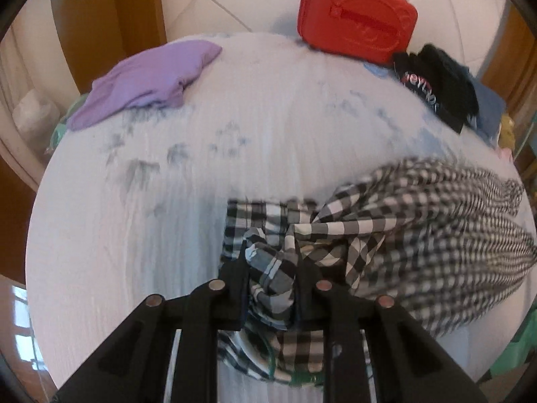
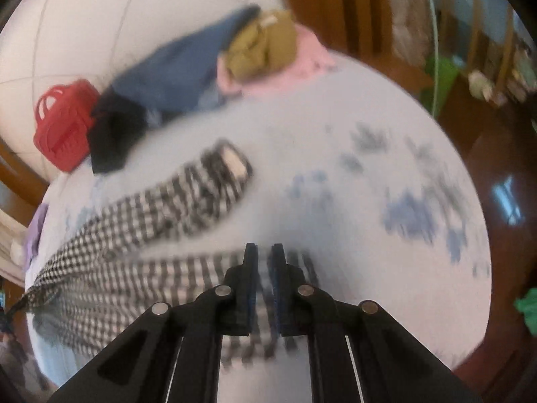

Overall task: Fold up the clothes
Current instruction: 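Fold the shirt edge over with the left gripper while the right gripper holds the hem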

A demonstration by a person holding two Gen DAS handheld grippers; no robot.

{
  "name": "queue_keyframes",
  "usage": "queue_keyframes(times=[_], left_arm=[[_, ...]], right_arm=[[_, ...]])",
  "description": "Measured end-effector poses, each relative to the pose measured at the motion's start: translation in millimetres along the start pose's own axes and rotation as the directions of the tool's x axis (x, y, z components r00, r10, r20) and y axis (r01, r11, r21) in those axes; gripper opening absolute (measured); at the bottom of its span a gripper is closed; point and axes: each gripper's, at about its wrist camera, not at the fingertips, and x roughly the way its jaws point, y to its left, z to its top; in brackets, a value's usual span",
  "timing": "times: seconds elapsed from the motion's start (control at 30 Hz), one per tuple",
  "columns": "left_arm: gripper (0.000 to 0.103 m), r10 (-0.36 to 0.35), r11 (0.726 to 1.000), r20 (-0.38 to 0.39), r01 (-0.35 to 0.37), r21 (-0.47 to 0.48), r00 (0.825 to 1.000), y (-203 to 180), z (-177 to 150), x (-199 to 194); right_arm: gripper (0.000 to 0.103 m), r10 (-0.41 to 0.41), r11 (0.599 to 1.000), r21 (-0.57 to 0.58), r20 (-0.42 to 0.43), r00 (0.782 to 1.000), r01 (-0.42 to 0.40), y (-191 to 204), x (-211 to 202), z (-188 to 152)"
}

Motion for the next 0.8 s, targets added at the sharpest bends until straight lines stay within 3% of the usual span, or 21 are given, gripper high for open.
queue_keyframes(times=[0.07, 0.13, 0.2, 0.3, 0.4, 0.53, 0.57, 0.63, 0.7, 0.8], left_arm=[[0.019, 0.001, 1.000, -0.001, -0.001, -0.014, 1.000, 0, -3, 1], [0.019, 0.011, 1.000, 0.001, -0.011, -0.025, 1.000, -1, -3, 1], [0.019, 0.014, 0.999, -0.003, -0.014, -0.031, 1.000, 0, -1, 1], [0.019, 0.018, 0.999, -0.008, -0.018, -0.041, 1.000, 3, 3, 1], [0.019, 0.027, 0.999, -0.009, -0.027, -0.040, 1.000, 3, 7, 2], [0.019, 0.044, 0.998, -0.012, -0.045, -0.037, 0.999, 1, 13, 4], [0.019, 0.045, 0.998, -0.010, -0.046, -0.040, 0.999, 2, 15, 4], [0.019, 0.042, 0.998, -0.001, -0.042, -0.040, 0.999, 2, 16, 0], [0.019, 0.035, 0.999, 0.014, -0.034, -0.036, 0.999, 2, 16, -6], [0.019, 0.009, 1.000, 0.049, -0.008, -0.025, 0.999, 2, 10, -18]], right_arm=[[0.024, 0.017, 0.998, 0.056, -0.016, 1.000, -0.016, 3, 8, 4], [0.047, 0.044, 0.995, 0.086, -0.021, 0.999, -0.042, 14, 21, 19], [0.054, 0.064, 0.994, 0.091, -0.029, 0.998, -0.061, 27, 34, 35], [0.055, 0.050, 0.996, 0.080, -0.062, 0.997, -0.045, 52, 65, 71], [0.057, 0.013, 0.998, 0.056, -0.118, 0.993, -0.006, 73, 101, 102], [0.069, -0.069, 0.998, 0.000, -0.214, 0.974, 0.070, 92, 151, 124], [0.066, -0.086, 0.996, -0.011, -0.247, 0.965, 0.086, 94, 163, 126], [0.004, -0.099, 0.995, -0.056, -0.265, 0.959, 0.087, 101, 169, 128], [0.005, -0.087, 0.993, -0.094, -0.207, 0.974, 0.069, 105, 149, 130], [0.005, 0.010, 0.994, -0.107, -0.078, 0.997, -0.018, 87, 82, 116]])
